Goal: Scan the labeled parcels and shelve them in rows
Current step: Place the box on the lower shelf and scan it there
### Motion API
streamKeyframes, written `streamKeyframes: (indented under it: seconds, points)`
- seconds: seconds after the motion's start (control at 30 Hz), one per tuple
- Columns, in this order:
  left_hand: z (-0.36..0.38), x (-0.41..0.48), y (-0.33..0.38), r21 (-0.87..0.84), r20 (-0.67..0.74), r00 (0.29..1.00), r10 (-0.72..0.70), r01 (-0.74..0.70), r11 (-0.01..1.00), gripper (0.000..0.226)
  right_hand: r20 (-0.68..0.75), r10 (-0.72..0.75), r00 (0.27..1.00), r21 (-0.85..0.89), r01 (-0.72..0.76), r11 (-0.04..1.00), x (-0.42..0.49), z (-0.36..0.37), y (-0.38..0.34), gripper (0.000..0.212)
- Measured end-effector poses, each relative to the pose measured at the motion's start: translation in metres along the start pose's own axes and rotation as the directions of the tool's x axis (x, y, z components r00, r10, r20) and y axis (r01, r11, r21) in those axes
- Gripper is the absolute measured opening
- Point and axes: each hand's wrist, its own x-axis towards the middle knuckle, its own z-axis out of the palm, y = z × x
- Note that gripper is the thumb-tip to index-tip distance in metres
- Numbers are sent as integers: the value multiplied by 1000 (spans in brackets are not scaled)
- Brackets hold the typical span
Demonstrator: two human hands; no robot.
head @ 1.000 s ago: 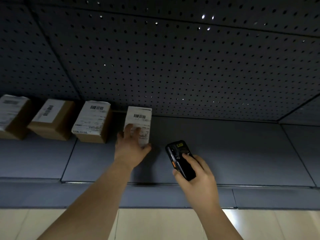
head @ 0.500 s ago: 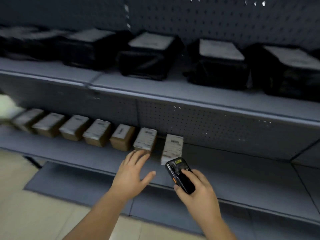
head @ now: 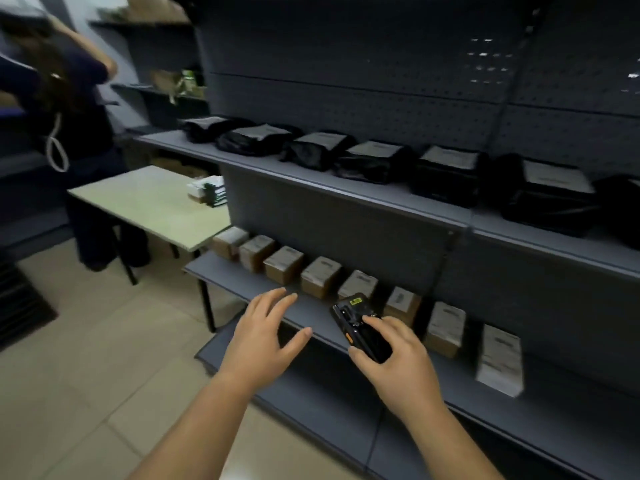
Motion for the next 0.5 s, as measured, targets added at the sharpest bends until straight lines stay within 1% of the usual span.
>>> streamKeyframes:
  seconds: [0.13, 0.3, 0.4, 0.5]
  points:
    - [-67, -4, -98, 30, -102, 990, -99, 102, 994, 71, 72, -119, 990, 5, 119, 993, 31, 74, -90, 56]
    - [-125, 3, -208, 84, -210, 959, -188, 210, 974, 69, 152, -225, 962, 63, 218, 974, 89, 177, -175, 57]
    - [-153, 13, -279, 112, -212, 941, -265, 292, 950, 69, 196, -300, 934, 98, 286, 953, 129, 245, -222, 57]
    - [-192, 33, -346, 171, -225, 911, -346, 386, 906, 72, 207, -368, 907, 133, 347, 929, 176, 309, -277, 56]
